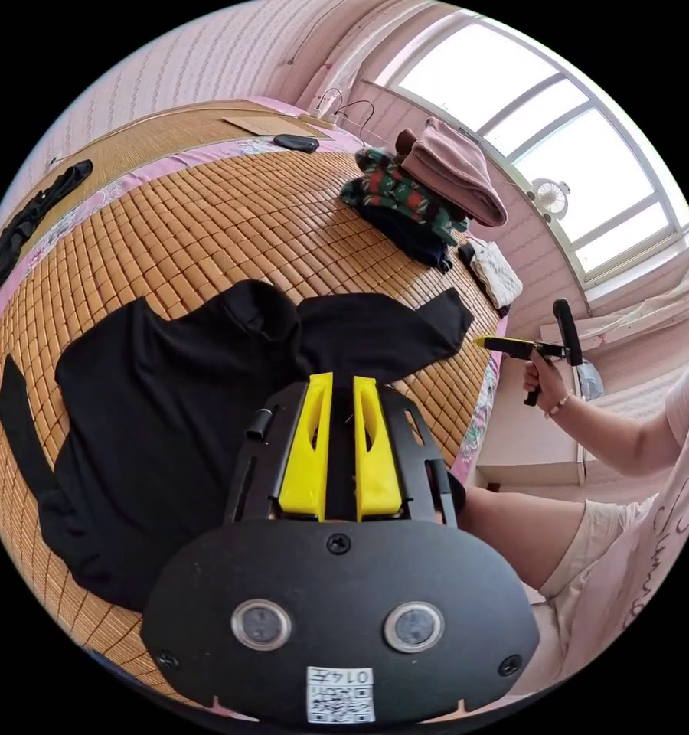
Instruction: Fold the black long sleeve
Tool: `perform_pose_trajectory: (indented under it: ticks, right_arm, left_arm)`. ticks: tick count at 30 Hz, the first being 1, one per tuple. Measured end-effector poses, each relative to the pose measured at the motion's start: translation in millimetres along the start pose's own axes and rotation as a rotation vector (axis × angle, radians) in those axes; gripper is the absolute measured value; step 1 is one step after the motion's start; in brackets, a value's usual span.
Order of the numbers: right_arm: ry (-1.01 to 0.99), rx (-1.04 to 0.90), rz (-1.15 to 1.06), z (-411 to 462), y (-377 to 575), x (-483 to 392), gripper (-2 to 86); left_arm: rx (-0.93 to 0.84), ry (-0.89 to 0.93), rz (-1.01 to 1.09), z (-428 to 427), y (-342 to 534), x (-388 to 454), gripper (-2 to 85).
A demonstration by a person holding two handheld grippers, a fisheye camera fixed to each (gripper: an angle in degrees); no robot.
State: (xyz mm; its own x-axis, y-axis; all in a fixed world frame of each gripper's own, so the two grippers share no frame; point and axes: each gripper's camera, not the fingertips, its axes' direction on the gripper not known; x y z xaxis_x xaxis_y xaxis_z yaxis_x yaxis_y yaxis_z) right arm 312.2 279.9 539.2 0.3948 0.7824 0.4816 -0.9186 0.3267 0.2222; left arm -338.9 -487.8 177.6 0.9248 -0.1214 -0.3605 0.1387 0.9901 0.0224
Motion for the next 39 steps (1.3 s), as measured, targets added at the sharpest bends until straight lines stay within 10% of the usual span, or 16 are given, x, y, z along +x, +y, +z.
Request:
perform_pose_trajectory:
  ticks: [11, 39]
  right_arm:
    - [0.127, 0.072, 0.041, 44.8, -45.7, 18.6, 9.9]
    - [0.072, 0.003, 0.069, -8.9, -20.0, 96.2, -0.1]
  left_arm:
    - [-0.274, -0.175, -0.018, 130.1, -93.9, -11.0, 6.6]
    - [-0.180, -0.362, -0.156, 168.7, -164.5, -8.3, 0.5]
